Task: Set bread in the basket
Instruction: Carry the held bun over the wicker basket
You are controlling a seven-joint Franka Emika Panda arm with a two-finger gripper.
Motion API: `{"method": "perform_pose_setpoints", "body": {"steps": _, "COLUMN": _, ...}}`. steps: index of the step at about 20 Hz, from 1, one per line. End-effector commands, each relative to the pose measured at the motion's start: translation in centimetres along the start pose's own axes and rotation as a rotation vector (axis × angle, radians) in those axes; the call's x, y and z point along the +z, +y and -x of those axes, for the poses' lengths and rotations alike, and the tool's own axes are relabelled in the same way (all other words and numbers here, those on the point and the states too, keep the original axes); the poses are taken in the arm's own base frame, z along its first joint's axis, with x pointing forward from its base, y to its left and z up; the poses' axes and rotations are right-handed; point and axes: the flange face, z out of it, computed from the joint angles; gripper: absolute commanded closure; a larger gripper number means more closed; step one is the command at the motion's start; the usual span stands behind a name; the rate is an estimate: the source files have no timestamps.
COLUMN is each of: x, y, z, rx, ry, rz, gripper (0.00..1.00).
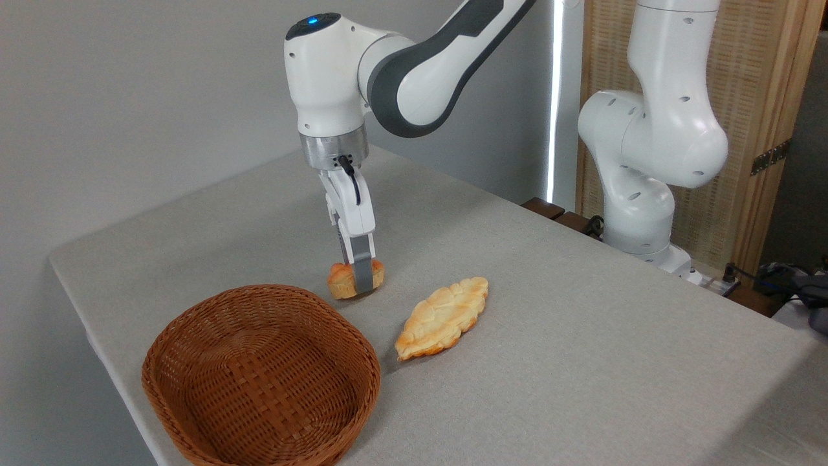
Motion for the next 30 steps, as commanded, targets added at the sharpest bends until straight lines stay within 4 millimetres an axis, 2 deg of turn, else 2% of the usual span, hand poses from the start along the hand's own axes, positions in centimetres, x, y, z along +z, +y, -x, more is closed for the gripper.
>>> {"method": "perform_pose_setpoints", "body": {"steps": 1, "x": -2.3, "y": 0.0, "z": 0.0, "rx": 0.001, "ry": -0.032, "rz": 0.061, "gripper": 0.59}}
{"method": "perform_pose_setpoints", "body": {"steps": 4, "x": -5.1, "y": -0.8, "z": -0.6, "rx": -0.017, "ry": -0.015, "rz": 0.091, "gripper": 0.58}}
{"method": "perform_pose_setpoints", "body": {"steps": 5, "x": -6.7, "y": -1.4, "z": -0.7, "rx": -0.031, "ry": 0.011, "rz": 0.099, "gripper": 0.58}}
{"method": "perform_pose_setpoints", "body": {"steps": 6, "x": -7.3, "y": -2.1, "z": -0.5, "rx": -0.047, "ry": 0.026, "rz": 0.102, "gripper": 0.58}}
{"method": "perform_pose_setpoints", "body": {"steps": 8, "x": -9.5, "y": -5.1, "z": 0.0, "rx": -0.105, "ry": 0.097, "rz": 0.1, "gripper": 0.58}}
{"method": "perform_pose_setpoints", "body": {"steps": 9, "x": -10.1, "y": -5.7, "z": -0.1, "rx": -0.119, "ry": 0.119, "rz": 0.103, "gripper": 0.58}}
{"method": "perform_pose_setpoints", "body": {"steps": 12, "x": -12.1, "y": -10.3, "z": -0.1, "rx": -0.2, "ry": 0.235, "rz": 0.112, "gripper": 0.57}}
{"method": "perform_pose_setpoints", "body": {"steps": 13, "x": -12.1, "y": -11.7, "z": -0.5, "rx": -0.211, "ry": 0.251, "rz": 0.106, "gripper": 0.56}}
{"method": "perform_pose_setpoints", "body": {"steps": 17, "x": -11.2, "y": -15.1, "z": -2.1, "rx": -0.238, "ry": 0.331, "rz": 0.001, "gripper": 0.56}}
{"method": "perform_pose_setpoints", "body": {"steps": 19, "x": -10.7, "y": -16.1, "z": -2.4, "rx": -0.249, "ry": 0.362, "rz": -0.047, "gripper": 0.56}}
{"method": "perform_pose_setpoints", "body": {"steps": 21, "x": -9.3, "y": -16.9, "z": -2.7, "rx": -0.234, "ry": 0.364, "rz": -0.071, "gripper": 0.55}}
{"method": "perform_pose_setpoints", "body": {"steps": 23, "x": -7.9, "y": -17.0, "z": -3.5, "rx": -0.184, "ry": 0.355, "rz": -0.073, "gripper": 0.43}}
{"method": "perform_pose_setpoints", "body": {"steps": 25, "x": -7.7, "y": -17.0, "z": -3.5, "rx": -0.176, "ry": 0.352, "rz": -0.073, "gripper": 0.37}}
{"method": "perform_pose_setpoints", "body": {"steps": 28, "x": -7.1, "y": -17.0, "z": -3.5, "rx": -0.149, "ry": 0.33, "rz": -0.08, "gripper": 0.17}}
{"method": "perform_pose_setpoints", "body": {"steps": 30, "x": -6.7, "y": -17.0, "z": -3.6, "rx": -0.135, "ry": 0.311, "rz": -0.086, "gripper": 0.09}}
